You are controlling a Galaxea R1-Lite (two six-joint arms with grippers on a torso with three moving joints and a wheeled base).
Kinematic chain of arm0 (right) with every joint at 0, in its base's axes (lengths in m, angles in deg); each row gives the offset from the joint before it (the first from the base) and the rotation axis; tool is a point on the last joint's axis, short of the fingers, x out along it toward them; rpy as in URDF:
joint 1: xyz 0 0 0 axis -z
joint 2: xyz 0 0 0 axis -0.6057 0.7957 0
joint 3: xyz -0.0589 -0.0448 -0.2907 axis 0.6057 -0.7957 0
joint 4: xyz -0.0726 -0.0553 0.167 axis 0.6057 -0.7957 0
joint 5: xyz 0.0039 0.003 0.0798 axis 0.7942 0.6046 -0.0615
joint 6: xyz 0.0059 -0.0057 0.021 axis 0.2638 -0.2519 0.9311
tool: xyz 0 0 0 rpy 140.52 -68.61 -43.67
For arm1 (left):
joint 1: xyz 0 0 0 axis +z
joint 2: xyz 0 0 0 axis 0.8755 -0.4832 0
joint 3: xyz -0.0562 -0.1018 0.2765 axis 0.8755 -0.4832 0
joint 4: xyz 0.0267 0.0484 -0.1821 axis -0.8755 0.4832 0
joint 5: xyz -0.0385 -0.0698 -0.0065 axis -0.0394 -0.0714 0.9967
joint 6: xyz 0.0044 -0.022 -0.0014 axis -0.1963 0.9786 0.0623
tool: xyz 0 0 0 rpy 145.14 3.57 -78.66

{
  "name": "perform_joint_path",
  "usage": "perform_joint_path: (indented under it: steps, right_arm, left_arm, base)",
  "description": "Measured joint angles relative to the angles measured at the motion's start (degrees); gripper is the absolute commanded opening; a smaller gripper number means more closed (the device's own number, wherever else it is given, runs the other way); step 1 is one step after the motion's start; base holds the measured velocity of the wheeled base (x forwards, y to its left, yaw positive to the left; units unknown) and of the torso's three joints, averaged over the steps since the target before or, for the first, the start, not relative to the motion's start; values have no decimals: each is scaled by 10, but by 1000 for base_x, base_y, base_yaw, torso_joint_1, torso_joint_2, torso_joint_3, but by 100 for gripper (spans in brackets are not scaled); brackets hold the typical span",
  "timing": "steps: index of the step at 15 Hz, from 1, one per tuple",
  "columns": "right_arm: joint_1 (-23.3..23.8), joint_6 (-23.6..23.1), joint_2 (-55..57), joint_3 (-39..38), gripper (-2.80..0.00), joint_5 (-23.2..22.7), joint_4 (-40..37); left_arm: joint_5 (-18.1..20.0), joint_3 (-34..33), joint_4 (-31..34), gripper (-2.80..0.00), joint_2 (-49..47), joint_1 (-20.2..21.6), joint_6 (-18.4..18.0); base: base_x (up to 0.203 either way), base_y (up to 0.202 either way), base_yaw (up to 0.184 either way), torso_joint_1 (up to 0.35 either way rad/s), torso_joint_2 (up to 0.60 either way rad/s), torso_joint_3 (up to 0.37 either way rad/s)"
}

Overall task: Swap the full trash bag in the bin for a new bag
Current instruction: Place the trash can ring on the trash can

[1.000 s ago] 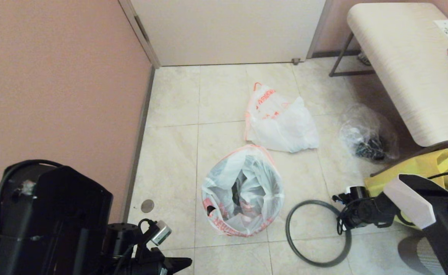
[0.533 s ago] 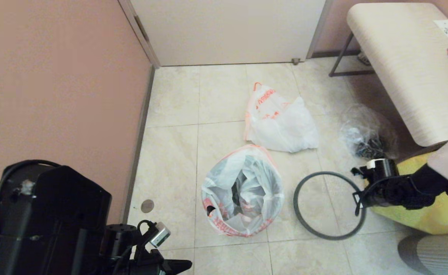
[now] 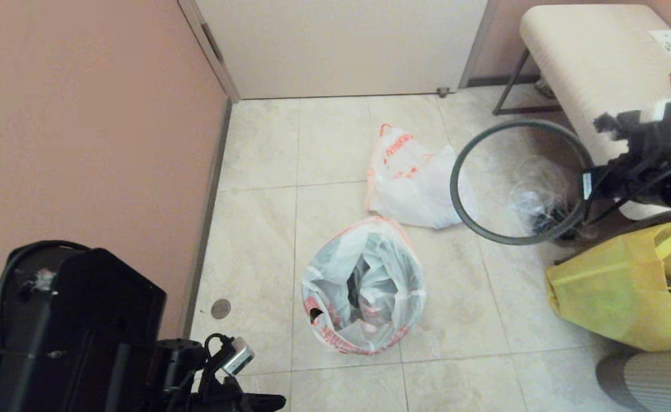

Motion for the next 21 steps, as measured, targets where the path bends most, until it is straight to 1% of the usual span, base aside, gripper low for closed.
perform_joint_path:
  steps: [2, 4, 5, 6, 7, 8, 9, 10, 12, 14, 16, 19, 20, 21]
  right_arm:
    - [-39, 79, -17, 116, -280, -22, -146]
    - [-107, 166, 3, 230, -280, -47, -311]
    - [-144, 200, 26, 268, -280, -55, -382]
    - [-174, 223, 50, 291, -280, -59, -435]
    - [-201, 236, 77, 306, -280, -61, -473]
    - [-226, 242, 104, 316, -280, -62, -494]
    - [-245, 246, 132, 321, -280, -62, -497]
    - [-262, 254, 156, 324, -280, -62, -490]
    - [-291, 292, 196, 327, -280, -65, -461]
    - [-314, 313, 222, 327, -280, -65, -458]
    - [-324, 323, 242, 326, -280, -62, -458]
    - [-322, 329, 263, 322, -280, -46, -459]
    - [-321, 330, 267, 319, -280, -31, -459]
    - [-319, 331, 270, 315, -280, -5, -459]
  left_arm:
    - [2, -2, 0, -280, -1, 2, 0]
    - [6, -3, 0, -280, -1, 2, 0]
    - [6, -3, 0, -280, -1, 3, 0]
    - [6, -3, 0, -280, -1, 3, 0]
    - [6, -3, 0, -280, -1, 3, 0]
    - [6, -2, 0, -280, -1, 3, 0]
    - [6, -1, 0, -280, -2, 4, 0]
    - [6, 1, 0, -280, -2, 7, 0]
    - [6, 2, 0, -280, -2, 8, 1]
    - [3, 5, 0, -280, -6, 8, -1]
    - [2, 7, 0, -280, -9, 7, -5]
    - [2, 7, 0, -280, -12, 7, -5]
    - [2, 7, 0, -280, -12, 7, -5]
    - [2, 7, 0, -280, -12, 7, -5]
  base:
    - [0, 0, 0, 0, 0, 0]
    - [0, 0, 0, 0, 0, 0]
    - [0, 0, 0, 0, 0, 0]
    - [0, 0, 0, 0, 0, 0]
    - [0, 0, 0, 0, 0, 0]
    - [0, 0, 0, 0, 0, 0]
    - [0, 0, 0, 0, 0, 0]
    - [0, 0, 0, 0, 0, 0]
    - [0, 0, 0, 0, 0, 0]
    - [0, 0, 0, 0, 0, 0]
    - [0, 0, 0, 0, 0, 0]
    - [0, 0, 0, 0, 0, 0]
    - [0, 0, 0, 0, 0, 0]
    - [0, 0, 0, 0, 0, 0]
